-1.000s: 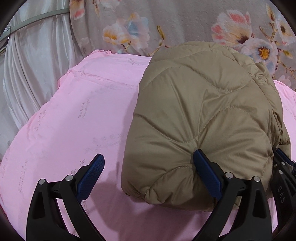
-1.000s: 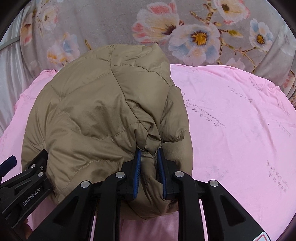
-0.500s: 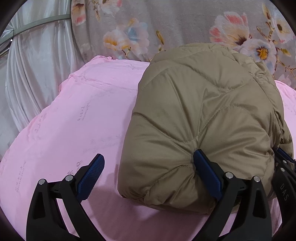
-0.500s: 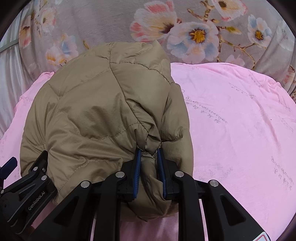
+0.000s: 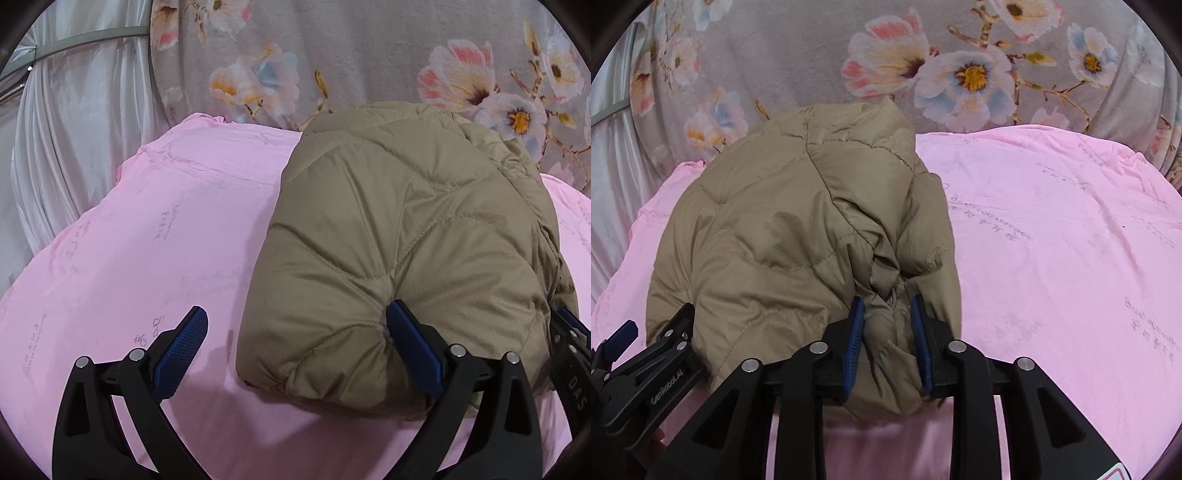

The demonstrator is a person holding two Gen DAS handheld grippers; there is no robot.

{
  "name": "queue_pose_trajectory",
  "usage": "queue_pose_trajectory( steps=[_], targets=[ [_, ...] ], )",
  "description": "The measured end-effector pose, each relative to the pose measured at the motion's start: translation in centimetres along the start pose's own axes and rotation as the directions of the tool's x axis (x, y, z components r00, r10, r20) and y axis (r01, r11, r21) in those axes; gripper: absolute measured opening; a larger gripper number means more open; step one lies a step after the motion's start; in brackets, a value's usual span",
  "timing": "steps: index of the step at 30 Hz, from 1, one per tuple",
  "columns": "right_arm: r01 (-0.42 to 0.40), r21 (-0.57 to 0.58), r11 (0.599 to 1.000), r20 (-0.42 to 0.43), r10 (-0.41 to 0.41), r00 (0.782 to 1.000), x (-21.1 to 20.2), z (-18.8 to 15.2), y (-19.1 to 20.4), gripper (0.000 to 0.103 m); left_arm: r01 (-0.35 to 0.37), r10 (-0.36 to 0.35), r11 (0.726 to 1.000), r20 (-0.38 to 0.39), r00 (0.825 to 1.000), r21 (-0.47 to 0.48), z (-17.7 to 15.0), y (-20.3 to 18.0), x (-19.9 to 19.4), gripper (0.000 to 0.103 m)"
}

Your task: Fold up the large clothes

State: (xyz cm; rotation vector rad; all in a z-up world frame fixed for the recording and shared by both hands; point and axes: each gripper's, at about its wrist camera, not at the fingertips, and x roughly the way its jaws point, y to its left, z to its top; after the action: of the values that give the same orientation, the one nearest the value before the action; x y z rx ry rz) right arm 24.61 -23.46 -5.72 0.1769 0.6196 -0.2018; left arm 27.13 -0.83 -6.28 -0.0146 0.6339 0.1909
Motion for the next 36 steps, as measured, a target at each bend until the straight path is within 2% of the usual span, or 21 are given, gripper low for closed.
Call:
queue_pose_trajectory(
  steps=[2,4,5,11,17,22,26,36],
  targets=[
    [0.009,-0.006,1.000,0.013,-0.009,1.000,-1.2,-0.7,-0.2,0.046,0.000,0.000,1.000,0.005,1.000,0.003,-0.4,0.1,-0.7,0.096],
    [0.015,-0.011,1.000,0.019,-0.014,1.000,-2.1,-1.4,-0.4,0.054,0.001,-0.001,1.000,0.008,1.000,0.013,-1.1,0.0,-1.7,0.096],
    [0.034,-0.011,0.999,0.012,-0.034,0.999,-2.6,-1.9,-0.5,0.065,0.005,-0.005,1.000,0.008,1.000,0.018,-1.5,0.0,-2.2,0.097],
    [0.006,0.030,1.000,-0.049,-0.005,0.999,-4.4,-4.1,-1.9,0.077,0.016,-0.016,0.999,0.003,1.000,0.048,-3.8,-0.1,-5.0,0.097],
    [0.011,0.021,1.000,-0.078,-0.010,0.997,-6.2,-6.4,-2.1,0.081,0.012,-0.010,0.998,-0.019,1.000,0.062,-5.6,-0.3,-6.9,0.097],
    [0.086,-0.048,0.995,-0.019,-0.087,0.996,-8.8,-7.5,-1.2,0.082,0.008,-0.006,0.999,-0.039,0.999,0.050,-7.1,0.2,-8.4,0.097],
    [0.114,-0.067,0.991,0.016,-0.113,0.993,-9.7,-7.9,-0.9,0.082,-0.004,0.006,0.999,-0.039,0.999,0.054,-8.0,0.2,-9.6,0.097],
    [0.089,-0.073,0.993,-0.064,-0.094,0.994,-9.1,-8.7,-1.0,0.081,-0.021,0.024,0.999,-0.068,0.997,0.037,-8.8,1.0,-10.3,0.097]
  ],
)
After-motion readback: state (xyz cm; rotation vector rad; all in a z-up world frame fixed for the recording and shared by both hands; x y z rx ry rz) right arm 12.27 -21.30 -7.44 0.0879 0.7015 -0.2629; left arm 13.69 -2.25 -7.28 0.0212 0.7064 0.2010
